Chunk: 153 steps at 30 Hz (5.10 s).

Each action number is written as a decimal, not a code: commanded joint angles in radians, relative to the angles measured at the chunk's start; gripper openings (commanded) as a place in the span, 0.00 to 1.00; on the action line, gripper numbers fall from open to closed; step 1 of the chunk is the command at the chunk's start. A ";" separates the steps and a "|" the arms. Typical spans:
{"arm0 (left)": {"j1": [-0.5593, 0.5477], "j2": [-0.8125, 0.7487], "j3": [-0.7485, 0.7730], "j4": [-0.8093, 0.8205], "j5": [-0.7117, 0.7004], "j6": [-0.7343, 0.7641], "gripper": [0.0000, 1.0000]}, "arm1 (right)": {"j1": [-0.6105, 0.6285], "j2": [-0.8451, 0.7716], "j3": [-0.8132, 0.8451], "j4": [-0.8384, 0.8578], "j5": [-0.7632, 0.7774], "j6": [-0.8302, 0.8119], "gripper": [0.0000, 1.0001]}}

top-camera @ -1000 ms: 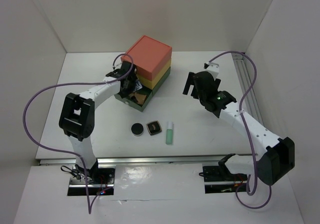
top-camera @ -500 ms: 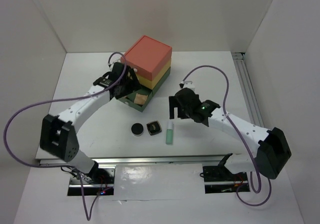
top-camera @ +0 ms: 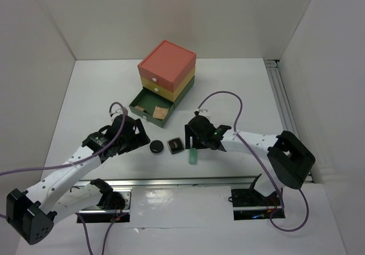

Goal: Organize the makeup

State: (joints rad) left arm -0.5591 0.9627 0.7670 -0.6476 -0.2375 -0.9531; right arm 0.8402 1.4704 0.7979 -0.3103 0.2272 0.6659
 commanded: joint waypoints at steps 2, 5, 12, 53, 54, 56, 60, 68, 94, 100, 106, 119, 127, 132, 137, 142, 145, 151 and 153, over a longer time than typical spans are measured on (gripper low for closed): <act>-0.012 -0.071 -0.021 -0.049 -0.011 -0.062 1.00 | 0.010 0.050 -0.006 0.117 -0.014 0.052 0.82; -0.012 -0.093 -0.009 -0.082 -0.037 -0.082 1.00 | 0.019 0.074 -0.006 0.077 0.030 0.063 0.75; -0.012 -0.104 0.002 -0.107 -0.048 -0.082 1.00 | 0.039 0.107 0.003 0.056 0.066 0.093 0.46; -0.012 -0.053 -0.018 -0.123 0.035 -0.026 1.00 | 0.077 0.783 1.041 0.258 0.116 -0.936 0.63; -0.012 -0.044 -0.008 -0.123 0.055 -0.013 1.00 | 0.089 0.772 1.041 0.245 0.116 -0.936 0.77; -0.012 -0.033 -0.008 -0.095 0.069 0.011 1.00 | 0.089 0.729 1.050 0.225 0.107 -0.936 0.81; -0.012 -0.024 -0.021 -0.058 0.078 0.020 1.00 | 0.109 0.636 1.074 0.172 0.127 -0.895 0.86; -0.021 0.073 -0.048 0.097 0.098 0.059 1.00 | 0.109 0.310 0.911 0.105 0.159 -0.734 1.00; -0.119 0.642 0.138 0.208 0.015 0.197 0.93 | -0.158 -0.119 0.350 -0.016 0.110 -0.460 1.00; -0.128 0.596 0.179 0.144 -0.017 0.159 0.27 | -0.177 -0.151 0.331 -0.016 0.112 -0.451 1.00; -0.128 0.478 0.248 0.051 -0.094 0.159 0.27 | -0.187 -0.203 0.308 -0.036 0.121 -0.442 1.00; 0.068 0.709 0.600 0.088 -0.140 0.263 0.32 | -0.196 -0.266 0.231 -0.113 0.162 -0.402 1.00; 0.126 0.889 0.729 0.098 -0.108 0.283 0.56 | -0.205 -0.275 0.201 -0.150 0.132 -0.393 1.00; 0.126 0.890 0.742 0.108 -0.105 0.292 0.90 | -0.205 -0.327 0.130 -0.150 -0.001 -0.451 1.00; 0.136 0.831 0.718 0.108 -0.094 0.303 1.00 | -0.136 -0.352 0.077 -0.121 -0.078 -0.497 1.00; 0.136 0.731 0.631 0.108 -0.083 0.294 1.00 | 0.014 -0.312 0.067 -0.107 -0.060 -0.520 1.00; 0.136 0.608 0.533 0.080 -0.111 0.258 1.00 | 0.065 -0.239 0.067 -0.049 -0.075 -0.511 1.00; 0.136 0.283 0.276 0.009 -0.119 0.123 1.00 | 0.138 -0.021 0.103 0.052 -0.051 -0.400 1.00; 0.136 0.204 0.177 -0.009 -0.118 0.070 1.00 | 0.152 0.036 0.103 0.097 -0.060 -0.385 1.00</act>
State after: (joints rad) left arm -0.4286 1.2560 1.0500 -0.6056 -0.3447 -0.7906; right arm 0.9764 1.4513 0.8696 -0.3199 0.1669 0.2333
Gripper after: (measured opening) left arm 1.000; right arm 0.999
